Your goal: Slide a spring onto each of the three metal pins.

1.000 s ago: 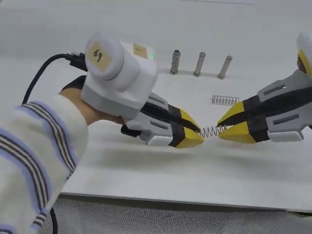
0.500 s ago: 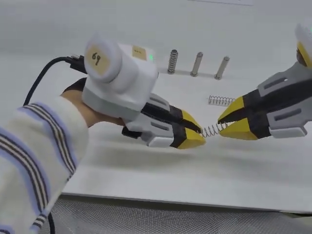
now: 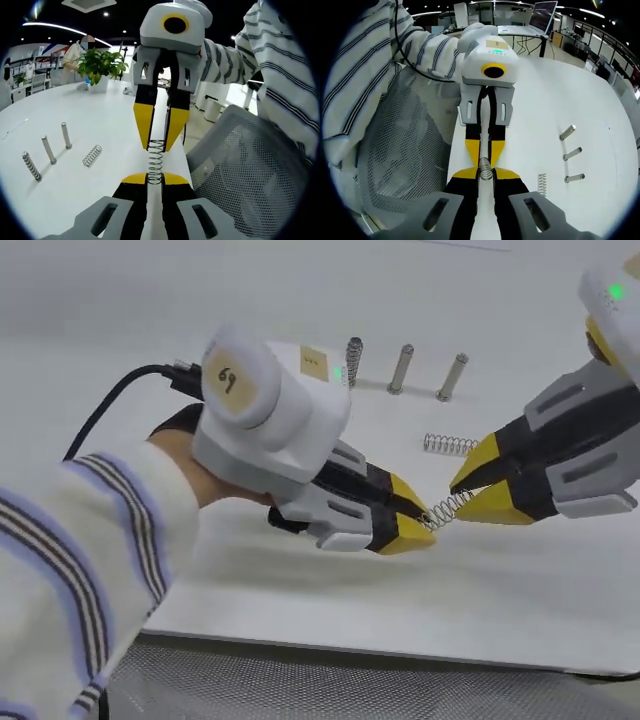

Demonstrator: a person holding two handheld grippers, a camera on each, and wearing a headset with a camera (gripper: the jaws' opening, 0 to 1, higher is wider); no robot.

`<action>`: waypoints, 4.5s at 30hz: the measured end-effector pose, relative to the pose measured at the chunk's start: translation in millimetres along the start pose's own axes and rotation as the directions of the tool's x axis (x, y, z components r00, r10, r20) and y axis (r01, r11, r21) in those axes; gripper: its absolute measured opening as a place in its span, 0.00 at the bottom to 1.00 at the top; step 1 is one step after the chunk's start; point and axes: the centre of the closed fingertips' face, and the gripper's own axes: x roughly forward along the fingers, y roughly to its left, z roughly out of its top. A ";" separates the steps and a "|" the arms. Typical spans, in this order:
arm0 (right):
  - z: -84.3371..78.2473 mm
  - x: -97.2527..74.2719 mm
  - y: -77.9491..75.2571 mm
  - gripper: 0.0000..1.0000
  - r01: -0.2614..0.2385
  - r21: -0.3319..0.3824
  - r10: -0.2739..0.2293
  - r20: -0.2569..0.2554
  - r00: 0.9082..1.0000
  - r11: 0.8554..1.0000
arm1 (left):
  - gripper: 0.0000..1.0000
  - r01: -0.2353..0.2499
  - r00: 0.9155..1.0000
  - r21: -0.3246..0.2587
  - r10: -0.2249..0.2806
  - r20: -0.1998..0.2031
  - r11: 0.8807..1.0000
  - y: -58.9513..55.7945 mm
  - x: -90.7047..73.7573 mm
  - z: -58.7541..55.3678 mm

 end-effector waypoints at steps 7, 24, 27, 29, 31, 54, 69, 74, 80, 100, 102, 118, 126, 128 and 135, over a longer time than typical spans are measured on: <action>-8.0 -7.4 1.0 0.08 0.011 -0.006 -0.012 -0.061 0.998 1.000 | 0.02 0.000 1.000 0.021 0.000 0.024 1.000 -2.2 11.8 6.8; -13.5 -13.2 -6.2 0.08 0.024 -0.031 -0.029 -0.143 0.989 0.999 | 0.02 -0.030 0.999 0.078 0.028 0.028 0.996 1.8 20.8 14.6; -12.4 -13.5 -5.7 0.08 0.020 -0.047 -0.027 -0.146 0.989 0.999 | 0.02 -0.028 0.999 0.078 0.026 0.029 0.997 1.9 18.8 15.2; -11.1 -13.1 -6.0 0.08 0.019 -0.058 -0.027 -0.147 0.989 0.998 | 0.02 -0.027 0.999 0.080 0.025 0.028 0.996 2.5 17.4 14.8; -9.7 -12.1 -6.4 0.08 0.017 -0.065 -0.027 -0.147 0.989 0.998 | 0.02 -0.030 0.999 0.081 0.028 0.025 0.996 3.2 16.5 14.5; -6.0 -1.8 -7.3 0.10 -0.018 -0.097 0.001 -0.172 0.985 0.995 | 0.02 -0.053 0.996 0.087 0.046 0.079 0.995 4.0 6.9 30.7; 0.1 1.5 -11.8 0.08 -0.021 -0.105 0.002 -0.174 0.985 0.994 | 0.02 -0.075 0.996 0.105 0.068 0.065 0.992 7.4 0.5 28.7; 2.8 3.1 -10.4 0.08 -0.027 -0.113 0.007 -0.174 0.985 0.993 | 0.04 -0.068 0.996 0.092 0.063 0.056 0.993 5.9 -2.4 27.5; 4.3 3.5 -15.5 0.08 -0.016 -0.131 -0.008 -0.179 0.984 0.991 | 0.12 -0.073 0.997 0.087 0.069 0.046 0.994 5.8 -3.9 23.6; 0.5 0.6 -24.5 0.08 -0.002 -0.152 -0.026 -0.179 0.983 0.988 | 0.69 -0.222 0.975 -0.009 0.222 0.025 0.975 36.9 -19.3 4.4; -0.5 0.0 -25.1 0.08 0.000 -0.150 -0.028 -0.180 0.983 0.989 | 0.79 -0.258 0.966 -0.001 0.258 0.033 0.966 45.1 -23.6 3.3; -14.9 -22.1 -56.6 0.08 0.075 -0.107 -0.093 -0.182 0.979 0.991 | 0.98 -0.417 0.908 -0.033 0.418 0.026 0.908 75.2 -44.6 -8.3; -16.3 -39.7 -74.0 0.08 0.114 -0.113 -0.135 -0.201 0.970 0.987 | 0.98 -0.452 0.891 -0.079 0.454 0.011 0.889 83.5 -53.2 -13.3; -14.3 -44.6 -79.3 0.08 0.124 -0.118 -0.146 -0.202 0.968 0.985 | 0.98 -0.454 0.890 -0.091 0.456 0.004 0.886 85.1 -55.4 -15.2; -6.5 -53.4 -95.3 0.08 0.134 -0.141 -0.162 -0.216 0.963 0.981 | 0.98 -0.455 0.889 -0.089 0.458 0.015 0.886 84.9 -58.3 -12.6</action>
